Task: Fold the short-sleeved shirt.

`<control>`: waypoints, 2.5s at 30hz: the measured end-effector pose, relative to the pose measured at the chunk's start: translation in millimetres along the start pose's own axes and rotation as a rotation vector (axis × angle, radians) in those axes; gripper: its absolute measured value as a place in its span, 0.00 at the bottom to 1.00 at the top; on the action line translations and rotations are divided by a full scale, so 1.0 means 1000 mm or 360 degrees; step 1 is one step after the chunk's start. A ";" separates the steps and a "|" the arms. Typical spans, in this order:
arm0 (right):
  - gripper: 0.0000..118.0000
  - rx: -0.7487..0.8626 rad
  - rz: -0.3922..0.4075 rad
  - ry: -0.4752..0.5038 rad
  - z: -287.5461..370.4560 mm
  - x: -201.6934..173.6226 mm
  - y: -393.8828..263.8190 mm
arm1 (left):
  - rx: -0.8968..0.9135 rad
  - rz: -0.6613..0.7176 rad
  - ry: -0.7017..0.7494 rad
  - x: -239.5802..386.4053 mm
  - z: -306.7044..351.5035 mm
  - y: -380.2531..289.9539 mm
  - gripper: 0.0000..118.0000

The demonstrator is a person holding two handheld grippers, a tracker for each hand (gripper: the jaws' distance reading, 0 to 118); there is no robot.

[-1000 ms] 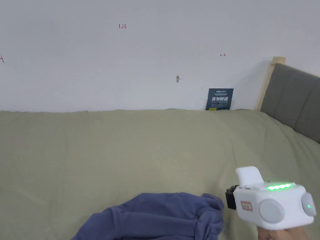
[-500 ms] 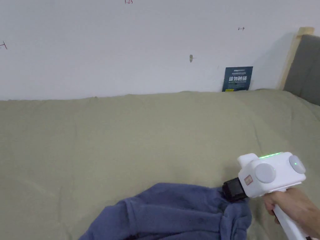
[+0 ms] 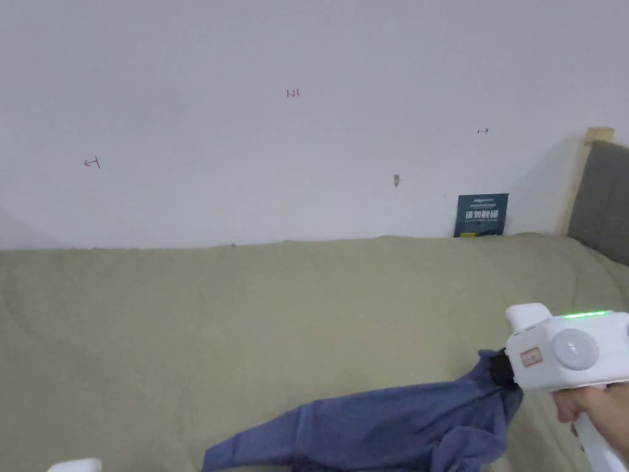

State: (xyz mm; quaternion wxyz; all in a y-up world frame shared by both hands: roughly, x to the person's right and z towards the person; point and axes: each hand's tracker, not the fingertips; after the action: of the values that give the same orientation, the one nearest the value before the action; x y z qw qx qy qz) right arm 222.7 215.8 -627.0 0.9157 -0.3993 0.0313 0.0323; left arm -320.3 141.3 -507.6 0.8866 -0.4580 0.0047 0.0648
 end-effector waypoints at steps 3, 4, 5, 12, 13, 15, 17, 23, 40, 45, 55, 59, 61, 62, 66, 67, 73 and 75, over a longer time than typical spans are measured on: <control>0.06 0.0156 -0.0165 0.0021 0.069 0.031 0.008 | 0.0157 -0.0083 0.0185 -0.007 0.044 0.023 0.01; 0.06 0.0207 -0.0175 0.0020 0.095 0.040 0.009 | 0.0198 -0.0129 0.0239 -0.006 0.064 0.028 0.01; 0.06 0.0239 -0.0190 0.0034 0.116 0.047 0.010 | 0.0233 -0.0153 0.0277 -0.010 0.077 0.035 0.01; 0.06 0.0497 -0.0324 0.0080 0.230 0.090 0.009 | 0.0556 -0.0119 0.0353 -0.025 0.203 0.082 0.01; 0.06 0.0520 -0.0326 0.0077 0.244 0.090 0.010 | 0.0615 -0.0104 0.0349 -0.024 0.221 0.089 0.01; 0.06 0.0598 -0.0296 0.0035 0.270 0.082 0.008 | 0.0676 -0.0058 0.0314 -0.020 0.251 0.101 0.01; 0.06 0.0632 -0.0284 0.0037 0.289 0.079 0.013 | 0.0739 -0.0084 0.0341 -0.013 0.274 0.112 0.01; 0.06 0.0743 -0.0288 0.0012 0.319 0.073 0.031 | 0.0843 -0.0103 0.0428 -0.004 0.317 0.135 0.01; 0.06 0.0718 -0.0232 -0.0061 0.262 0.044 0.107 | 0.0845 -0.0056 0.0603 -0.002 0.269 0.199 0.01; 0.06 0.0718 -0.0220 -0.0092 0.216 0.046 0.138 | 0.0861 -0.0046 0.0640 0.003 0.239 0.228 0.01; 0.06 0.0802 -0.0122 -0.0257 0.132 0.029 0.185 | 0.0927 0.0011 0.0708 0.012 0.168 0.285 0.01; 0.06 0.0792 -0.0122 -0.0245 0.101 0.028 0.202 | 0.0922 0.0024 0.0736 0.013 0.141 0.301 0.01; 0.06 0.0783 -0.0139 -0.0245 0.084 0.027 0.206 | 0.0932 0.0007 0.0771 0.014 0.123 0.301 0.01; 0.06 0.0775 -0.0142 -0.0249 0.082 0.025 0.201 | 0.0944 0.0004 0.0773 0.015 0.116 0.299 0.01; 0.06 0.0773 -0.0175 -0.0257 0.046 0.023 0.175 | 0.0887 0.0028 0.0742 0.001 0.069 0.297 0.01; 0.06 0.0771 -0.0181 -0.0260 0.037 0.022 0.165 | 0.0859 0.0016 0.0742 0.000 0.056 0.289 0.01; 0.06 0.0597 -0.0221 -0.0237 0.003 0.014 0.075 | 0.0670 0.0064 0.0606 -0.017 -0.005 0.212 0.01; 0.06 0.0534 -0.0258 -0.0191 -0.011 0.019 0.038 | 0.0604 0.0098 0.0535 -0.024 -0.017 0.174 0.01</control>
State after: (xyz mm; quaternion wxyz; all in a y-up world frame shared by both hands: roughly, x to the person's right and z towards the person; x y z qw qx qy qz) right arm 238.3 233.7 -663.9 0.9693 -0.2396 -0.0506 -0.0234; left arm -364.4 224.7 -657.2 0.9410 -0.2875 0.1781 0.0126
